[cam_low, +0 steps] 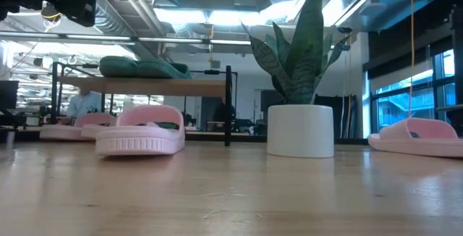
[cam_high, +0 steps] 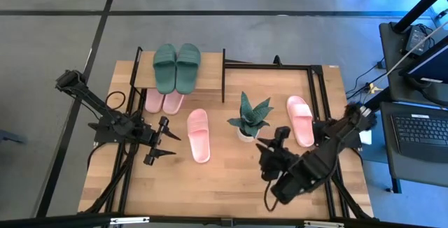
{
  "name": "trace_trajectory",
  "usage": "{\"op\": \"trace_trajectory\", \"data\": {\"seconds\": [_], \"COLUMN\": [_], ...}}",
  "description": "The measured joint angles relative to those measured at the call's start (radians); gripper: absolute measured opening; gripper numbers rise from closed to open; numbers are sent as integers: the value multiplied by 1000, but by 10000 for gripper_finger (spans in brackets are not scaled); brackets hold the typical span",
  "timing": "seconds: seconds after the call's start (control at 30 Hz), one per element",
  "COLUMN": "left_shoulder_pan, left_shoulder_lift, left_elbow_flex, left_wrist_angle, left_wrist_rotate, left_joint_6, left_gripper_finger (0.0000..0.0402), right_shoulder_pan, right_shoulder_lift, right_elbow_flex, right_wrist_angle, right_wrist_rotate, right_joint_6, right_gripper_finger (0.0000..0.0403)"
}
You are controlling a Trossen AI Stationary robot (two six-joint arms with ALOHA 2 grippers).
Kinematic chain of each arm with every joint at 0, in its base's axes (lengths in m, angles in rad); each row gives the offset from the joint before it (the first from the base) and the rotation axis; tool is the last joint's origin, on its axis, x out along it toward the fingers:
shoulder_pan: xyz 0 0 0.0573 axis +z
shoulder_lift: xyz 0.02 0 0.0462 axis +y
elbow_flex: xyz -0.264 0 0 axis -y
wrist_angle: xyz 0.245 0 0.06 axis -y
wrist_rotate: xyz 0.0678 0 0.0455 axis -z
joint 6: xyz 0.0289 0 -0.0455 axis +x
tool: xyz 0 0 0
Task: Pick and place slides into the shelf
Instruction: Put the pink slipper under the shelf
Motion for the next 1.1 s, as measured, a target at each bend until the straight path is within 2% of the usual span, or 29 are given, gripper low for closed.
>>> {"op": "trace_trajectory", "data": {"seconds": [0.23, 0.33, 0.43, 0.57, 0.67, 0.8, 0.97, 1.1], "left_shoulder_pan": [0, 0, 0, 0, 0, 0, 21, 74], "left_shoulder_lift": [0, 0, 0, 0, 0, 0, 1, 9], "left_elbow_flex": [0, 0, 0, 0, 0, 0, 0, 0], "left_wrist_angle": [0, 0, 6, 20, 21, 21, 15, 14], "left_wrist_rotate": [0, 0, -4, -6, -6, -18, -182, -197], "left_joint_6": [3, 51, 106, 178, 212, 235, 229, 219], "left_gripper_finger": [240, 240, 240, 240, 240, 240, 240, 240], "right_shoulder_pan": [-50, -70, -92, -131, -159, -178, -218, -281], "right_shoulder_lift": [-286, -429, -581, -768, -892, -1022, -1135, -1179], "right_elbow_flex": [-475, -659, -820, -1015, -1148, -1288, -1396, -1473], "right_wrist_angle": [412, 598, 793, 1027, 1187, 1298, 1365, 1449], "right_wrist_rotate": [-59, -111, -191, -348, -436, -480, -540, -558], "right_joint_6": [-41, -108, -188, -295, -370, -421, -418, -428], "right_gripper_finger": [95, 95, 95, 95, 95, 95, 95, 95]}}
